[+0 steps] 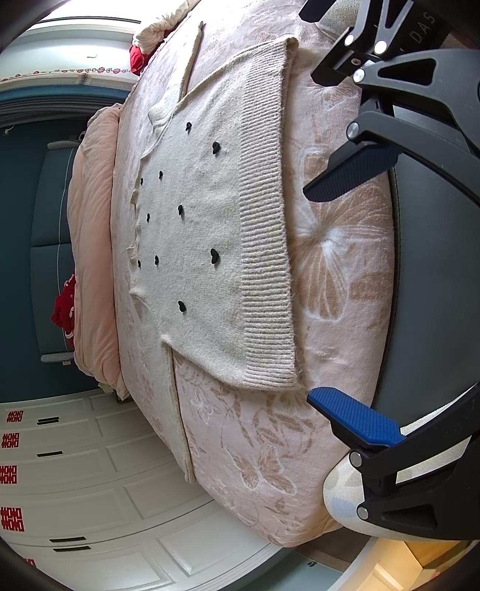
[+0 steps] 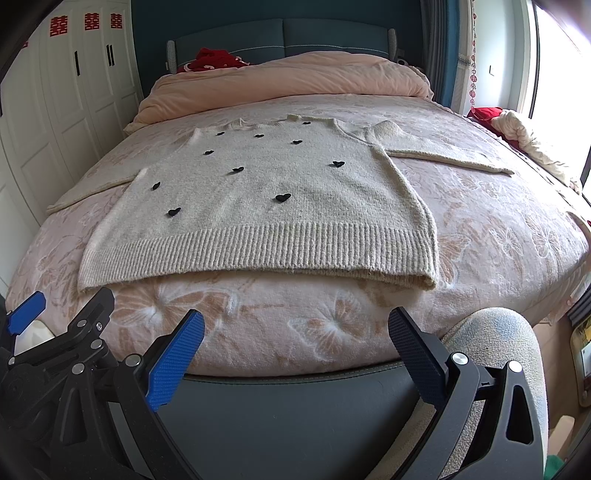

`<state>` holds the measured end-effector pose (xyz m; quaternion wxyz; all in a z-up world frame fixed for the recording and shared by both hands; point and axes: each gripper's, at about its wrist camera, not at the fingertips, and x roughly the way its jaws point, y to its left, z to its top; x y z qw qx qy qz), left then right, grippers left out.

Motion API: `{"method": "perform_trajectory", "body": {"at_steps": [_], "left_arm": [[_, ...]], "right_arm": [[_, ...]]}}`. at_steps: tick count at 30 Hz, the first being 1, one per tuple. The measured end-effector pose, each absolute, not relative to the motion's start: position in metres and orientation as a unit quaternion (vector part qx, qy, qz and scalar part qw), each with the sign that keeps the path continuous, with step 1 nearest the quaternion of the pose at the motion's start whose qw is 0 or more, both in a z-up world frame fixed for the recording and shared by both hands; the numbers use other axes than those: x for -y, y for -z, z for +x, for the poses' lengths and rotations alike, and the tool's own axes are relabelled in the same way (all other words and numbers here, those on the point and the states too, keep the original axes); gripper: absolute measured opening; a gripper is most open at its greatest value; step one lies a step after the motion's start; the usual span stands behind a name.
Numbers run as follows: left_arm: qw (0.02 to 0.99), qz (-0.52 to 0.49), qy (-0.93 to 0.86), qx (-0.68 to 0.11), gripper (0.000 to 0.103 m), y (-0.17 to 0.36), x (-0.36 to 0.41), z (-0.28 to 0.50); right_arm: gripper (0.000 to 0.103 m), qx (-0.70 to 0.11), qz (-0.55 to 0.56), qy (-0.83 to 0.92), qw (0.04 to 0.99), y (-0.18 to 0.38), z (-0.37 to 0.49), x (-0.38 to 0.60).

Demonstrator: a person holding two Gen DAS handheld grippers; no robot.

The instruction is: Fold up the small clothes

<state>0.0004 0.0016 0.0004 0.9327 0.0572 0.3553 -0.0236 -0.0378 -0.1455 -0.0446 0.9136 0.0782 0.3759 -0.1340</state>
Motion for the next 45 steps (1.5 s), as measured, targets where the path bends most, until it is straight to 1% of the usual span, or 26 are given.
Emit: {"method": "perform_trajectory", "body": {"at_steps": [33, 45], "left_arm": [[0.932, 0.059, 0.023, -0.357, 0.098, 0.003, -0.002, 0.000], [0.922, 0.059, 0.016, -0.382, 0.098, 0.020, -0.006, 0.005]], "right_arm": [[0.098, -0.378, 0.078, 0.134, 0.913, 0.045, -0.037, 0.145], [0.098, -0.408, 0.080, 0.130, 0.900, 0.063, -0.031, 0.144]]}}
